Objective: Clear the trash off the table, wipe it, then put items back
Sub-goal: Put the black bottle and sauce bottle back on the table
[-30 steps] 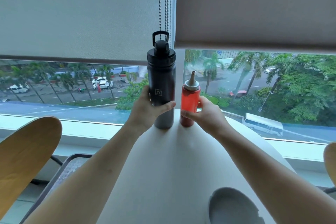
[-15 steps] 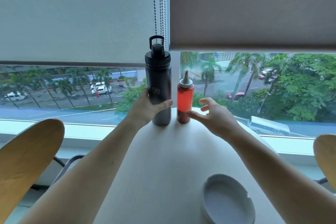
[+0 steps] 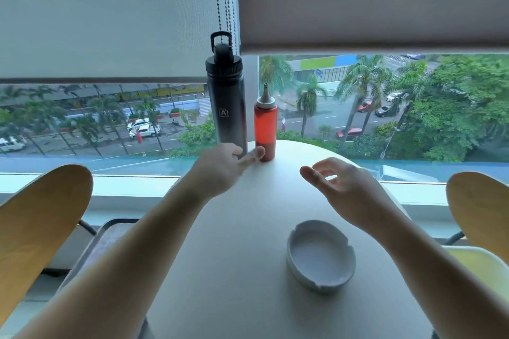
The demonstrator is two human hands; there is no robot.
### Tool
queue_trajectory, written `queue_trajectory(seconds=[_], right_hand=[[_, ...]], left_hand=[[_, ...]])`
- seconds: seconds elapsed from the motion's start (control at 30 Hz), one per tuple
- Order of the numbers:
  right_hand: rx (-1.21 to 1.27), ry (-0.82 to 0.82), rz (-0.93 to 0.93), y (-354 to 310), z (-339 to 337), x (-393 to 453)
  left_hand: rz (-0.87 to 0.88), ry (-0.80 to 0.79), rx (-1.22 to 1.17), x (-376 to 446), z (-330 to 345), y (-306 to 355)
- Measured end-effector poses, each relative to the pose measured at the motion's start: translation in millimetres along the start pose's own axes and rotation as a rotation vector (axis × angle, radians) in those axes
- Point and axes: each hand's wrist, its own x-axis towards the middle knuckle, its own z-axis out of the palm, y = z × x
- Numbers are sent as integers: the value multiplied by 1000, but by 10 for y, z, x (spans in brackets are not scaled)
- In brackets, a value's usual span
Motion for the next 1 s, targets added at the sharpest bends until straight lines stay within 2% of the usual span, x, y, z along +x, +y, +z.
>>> queue_trajectory(seconds=[0.1,0.3,0.5,0.77,1.0], right_hand=[[-33,13,11,75,-11,-198],[-73,27,54,228,17,-553],[-73,33,134,292,22,-794],[-26,-61,244,331,38,-1021],[-59,-44,232,270,94,-1083]], left_hand=[[69,-19,-98,-265,202,70],[163,-74,-125,-681,572,145],[135,-100,-97,-877,749,104],[109,-88,-127,-1046,892,93],[63,-70,-164,-1151,968,94]])
